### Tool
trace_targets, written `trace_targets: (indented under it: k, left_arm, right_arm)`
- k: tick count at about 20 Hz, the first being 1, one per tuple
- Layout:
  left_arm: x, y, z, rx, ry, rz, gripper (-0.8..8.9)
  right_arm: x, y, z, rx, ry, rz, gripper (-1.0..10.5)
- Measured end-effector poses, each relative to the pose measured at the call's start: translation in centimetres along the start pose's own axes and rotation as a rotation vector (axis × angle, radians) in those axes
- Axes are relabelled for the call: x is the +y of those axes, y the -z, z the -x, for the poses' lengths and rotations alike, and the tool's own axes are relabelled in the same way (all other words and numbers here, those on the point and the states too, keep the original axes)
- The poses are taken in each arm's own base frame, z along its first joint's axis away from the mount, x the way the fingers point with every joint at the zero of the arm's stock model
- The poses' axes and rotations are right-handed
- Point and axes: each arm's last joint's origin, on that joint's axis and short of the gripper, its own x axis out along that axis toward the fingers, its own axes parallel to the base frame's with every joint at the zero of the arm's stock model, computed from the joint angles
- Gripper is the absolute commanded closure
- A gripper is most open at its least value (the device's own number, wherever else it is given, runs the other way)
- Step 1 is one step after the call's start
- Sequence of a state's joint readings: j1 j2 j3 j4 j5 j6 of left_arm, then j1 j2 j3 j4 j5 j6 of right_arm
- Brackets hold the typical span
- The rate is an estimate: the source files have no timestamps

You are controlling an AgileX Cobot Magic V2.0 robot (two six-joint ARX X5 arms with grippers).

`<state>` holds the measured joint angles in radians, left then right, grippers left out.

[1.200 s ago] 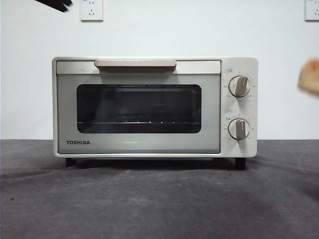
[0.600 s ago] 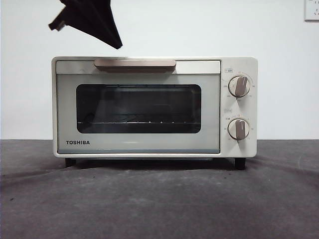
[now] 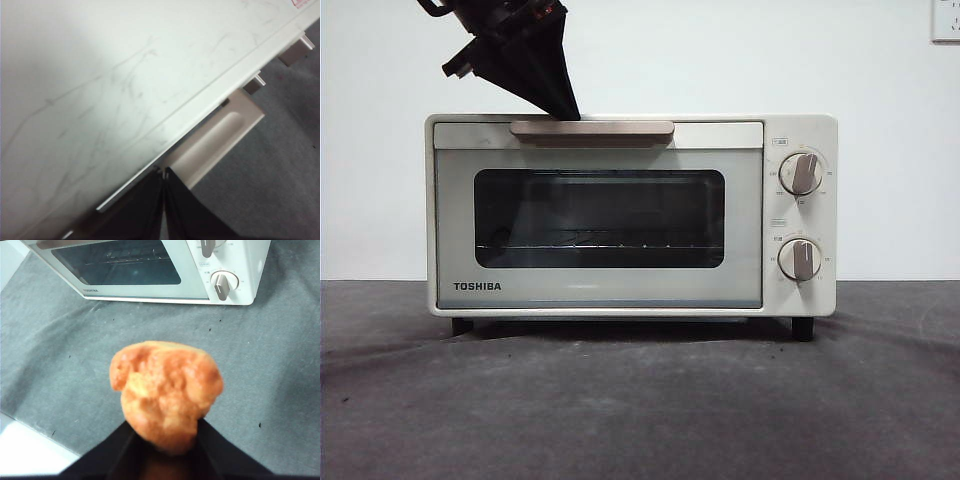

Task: The left arm flap open the oven, the right arm pick bread and place it into oven, the left arm flap close the oven

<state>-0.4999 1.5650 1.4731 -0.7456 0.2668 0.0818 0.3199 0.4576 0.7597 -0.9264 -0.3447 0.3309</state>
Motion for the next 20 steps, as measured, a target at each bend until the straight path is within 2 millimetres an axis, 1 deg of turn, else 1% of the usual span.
trace_targets:
  k: [7, 12, 14, 20]
  left_arm:
    - [-1.7, 0.6, 0.3, 0.100, -0.023, -0.059, 8.05]
    - [-2.6, 1.8, 0.5, 0.228, -0.001, -0.063, 8.05]
    - [-3.1, 2.3, 0.3, 0.272, -0.012, -0.075, 8.05]
    - [-4.3, 3.4, -0.6, 0.319, 0.003, -0.098, 8.04]
  right_arm:
    - [0.0, 0.0, 0.0, 0.000, 0.000, 0.000, 8.4]
    - [0.0, 0.0, 0.0, 0.003, 0.001, -0.001, 8.4]
    - [0.0, 0.0, 0.0, 0.003, 0.001, -0.001, 8.4]
    - [0.0, 0.0, 0.0, 0.003, 0.001, -0.001, 8.4]
